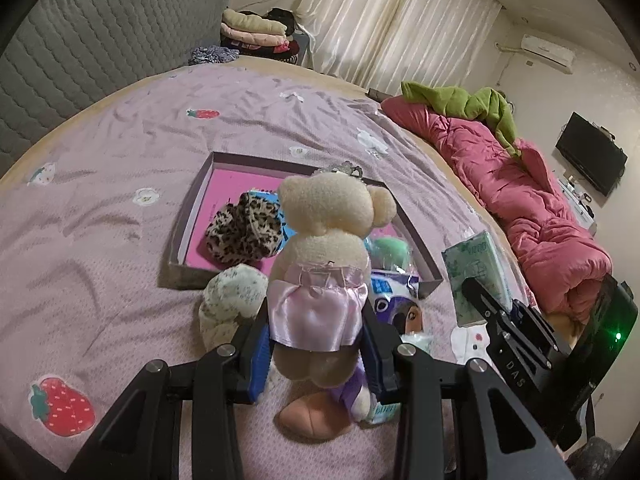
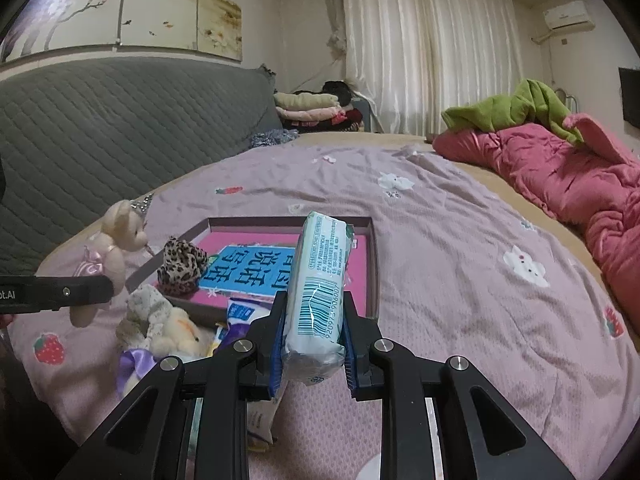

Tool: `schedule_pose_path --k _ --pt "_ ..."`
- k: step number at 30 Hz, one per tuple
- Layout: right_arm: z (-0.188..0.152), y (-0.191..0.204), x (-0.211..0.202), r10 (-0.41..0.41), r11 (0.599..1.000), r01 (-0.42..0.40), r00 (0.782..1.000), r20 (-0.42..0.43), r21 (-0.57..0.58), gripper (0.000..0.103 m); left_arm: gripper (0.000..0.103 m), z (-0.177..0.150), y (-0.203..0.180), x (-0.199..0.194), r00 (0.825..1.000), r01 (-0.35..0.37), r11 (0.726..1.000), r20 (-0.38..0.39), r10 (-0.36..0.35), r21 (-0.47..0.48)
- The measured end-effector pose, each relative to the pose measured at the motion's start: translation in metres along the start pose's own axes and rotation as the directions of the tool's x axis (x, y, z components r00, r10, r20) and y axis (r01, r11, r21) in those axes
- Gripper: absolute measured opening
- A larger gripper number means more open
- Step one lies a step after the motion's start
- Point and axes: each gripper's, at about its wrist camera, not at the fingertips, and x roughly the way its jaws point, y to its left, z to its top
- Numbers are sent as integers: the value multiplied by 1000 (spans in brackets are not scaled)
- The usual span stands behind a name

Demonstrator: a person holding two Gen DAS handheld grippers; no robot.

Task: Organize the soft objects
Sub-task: 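Lift the teddy bear and tissue pack and carry them toward the tray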

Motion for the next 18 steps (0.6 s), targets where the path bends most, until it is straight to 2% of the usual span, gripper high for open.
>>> schedule_pose_path --k 18 --pt "20 -20 26 -52 998 51 997 48 31 24 39 33 -14 31 1000 4 1000 28 -4 -1"
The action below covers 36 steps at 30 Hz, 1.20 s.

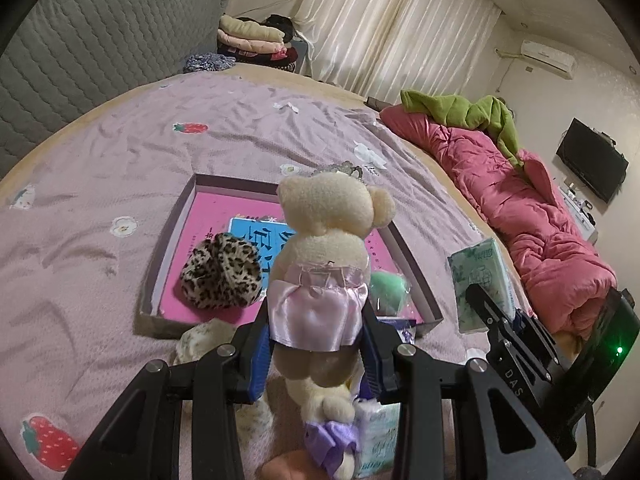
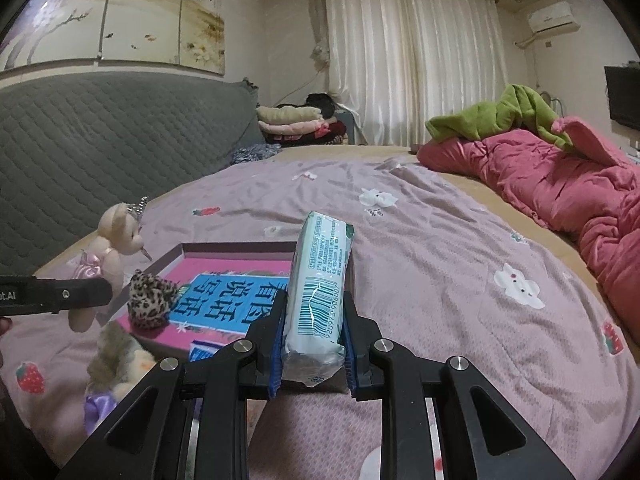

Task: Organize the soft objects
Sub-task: 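Lift the teddy bear and tissue pack and carry them toward the tray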

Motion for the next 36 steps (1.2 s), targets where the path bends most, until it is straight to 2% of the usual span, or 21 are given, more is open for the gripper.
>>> schedule_pose_path --k 11,25,36 --pt "8 2 13 -3 1000 3 1000 24 -21 24 39 10 -1 18 1000 -18 1000 2 18 -4" --pt "14 -9 25 -23 1000 23 999 29 -6 24 39 19 -6 48 998 -35 999 -47 35 1" --pt "11 -11 48 -22 1000 22 999 -27 0 24 39 19 -10 80 991 -70 997 -114 72 26"
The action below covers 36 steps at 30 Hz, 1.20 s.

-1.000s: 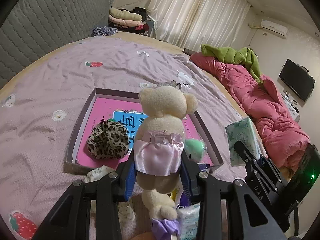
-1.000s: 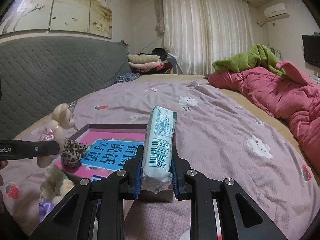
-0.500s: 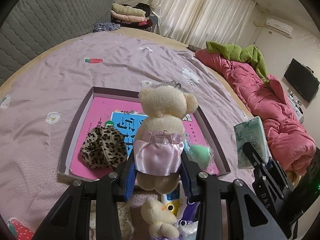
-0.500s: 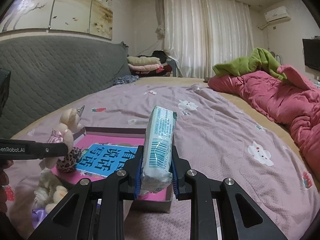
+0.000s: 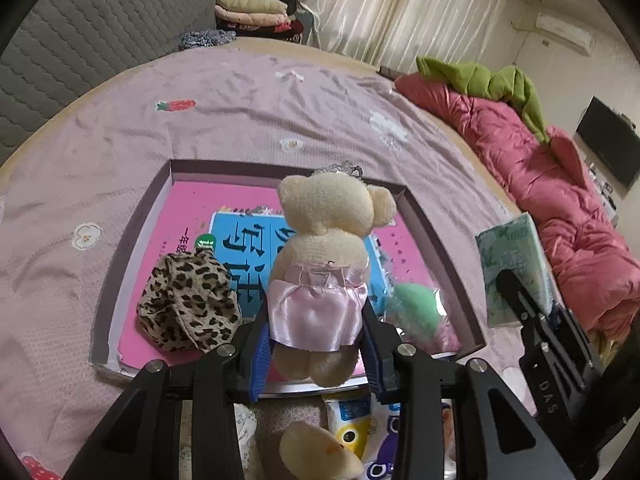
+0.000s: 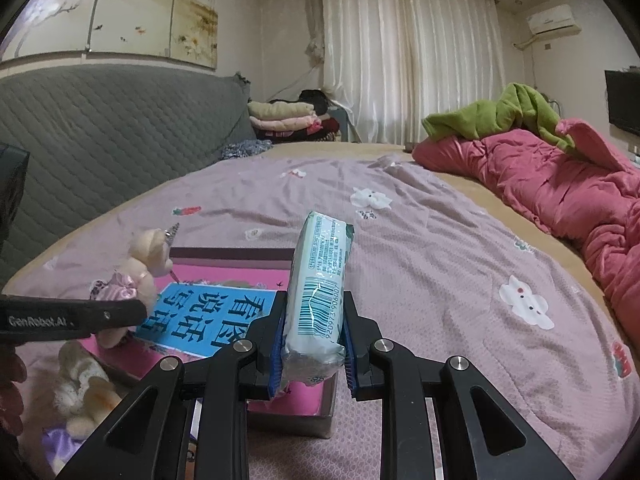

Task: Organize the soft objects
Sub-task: 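Lift the teddy bear and tissue pack and carry them toward the tray, then open the right tool to drop the white tissue pack into the tray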

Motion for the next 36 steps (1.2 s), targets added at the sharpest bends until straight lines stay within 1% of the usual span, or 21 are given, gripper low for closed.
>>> schedule_pose_path --k 7,15,19,25,30,35,36 --pt "-4 0 8 -8 1000 8 1000 -23 -6 24 39 -9 -2 16 999 -10 1000 -49 11 17" --pt "-6 -4 15 -9 1000 9 999 -44 -2 24 39 -11 3 20 998 -18 1000 -65 18 -5" --pt "-7 -2 17 -14 1000 14 998 -55 -3 24 39 -10 5 25 995 -22 1000 -96 20 -19" --pt "-13 -3 26 -22 1000 22 995 -99 -4 25 39 -10 5 30 994 -34 999 -107 32 -17" --pt "-17 -1 36 4 1000 -5 990 -141 -8 25 39 -10 5 36 992 -43 999 -116 41 -16" --pt "-20 4 38 52 998 -55 986 -156 -9 25 39 -10 5 37 993 -44 999 -115 42 -18" --pt "-21 5 39 50 998 -53 986 -159 -13 25 39 -11 6 37 993 -44 999 -114 42 -19"
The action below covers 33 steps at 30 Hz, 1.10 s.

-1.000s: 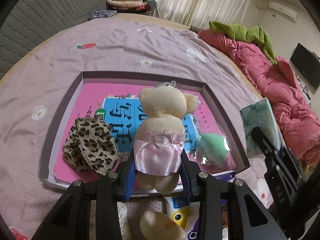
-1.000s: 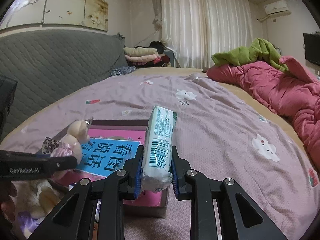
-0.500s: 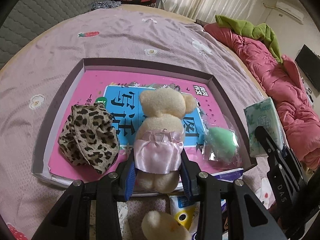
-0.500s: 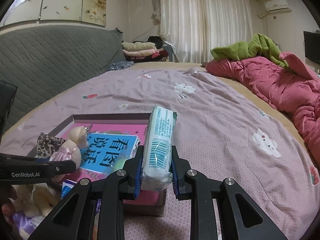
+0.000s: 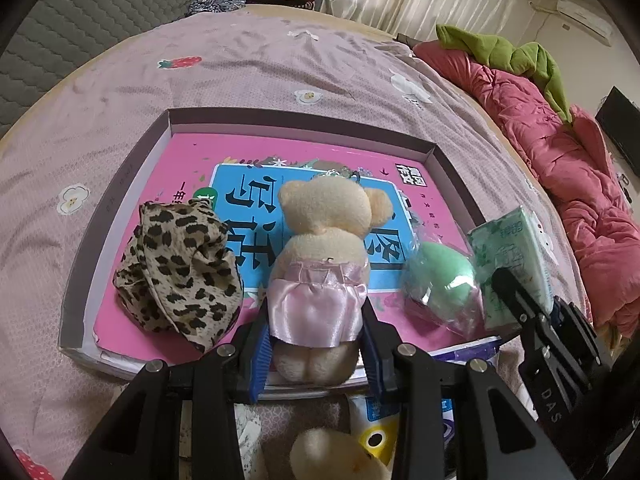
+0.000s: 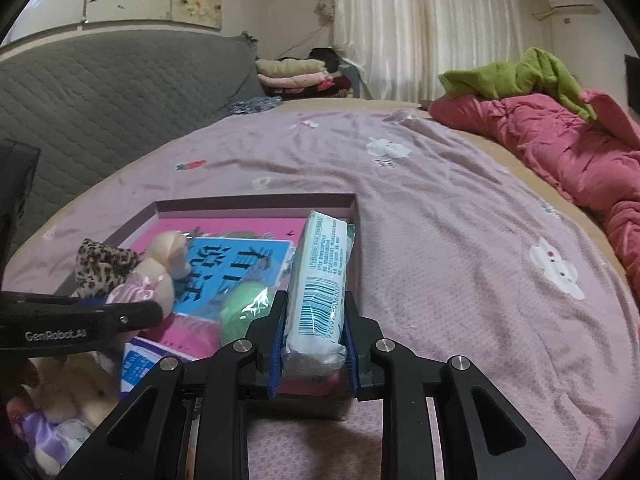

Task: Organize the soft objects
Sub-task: 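Open the right tool to drop the white tissue pack into the tray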

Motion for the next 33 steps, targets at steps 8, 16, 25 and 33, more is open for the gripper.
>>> schedule_pose_path --k 8,16,25,33 --pt "-2 3 5 -57 998 56 998 -31 -35 26 39 0 0 0 1000 -4 1000 -3 4 6" --pt "-4 8 7 -71 994 67 996 -50 -81 29 39 1 0 1 1000 -13 1000 -9 14 14" --pt "-2 6 5 -59 995 56 997 -43 -77 35 39 1 -1 2 1000 -25 1000 -10 25 16" --pt "3 8 -8 -55 996 56 998 24 -74 47 40 2 -2 3 999 -38 999 -16 39 16"
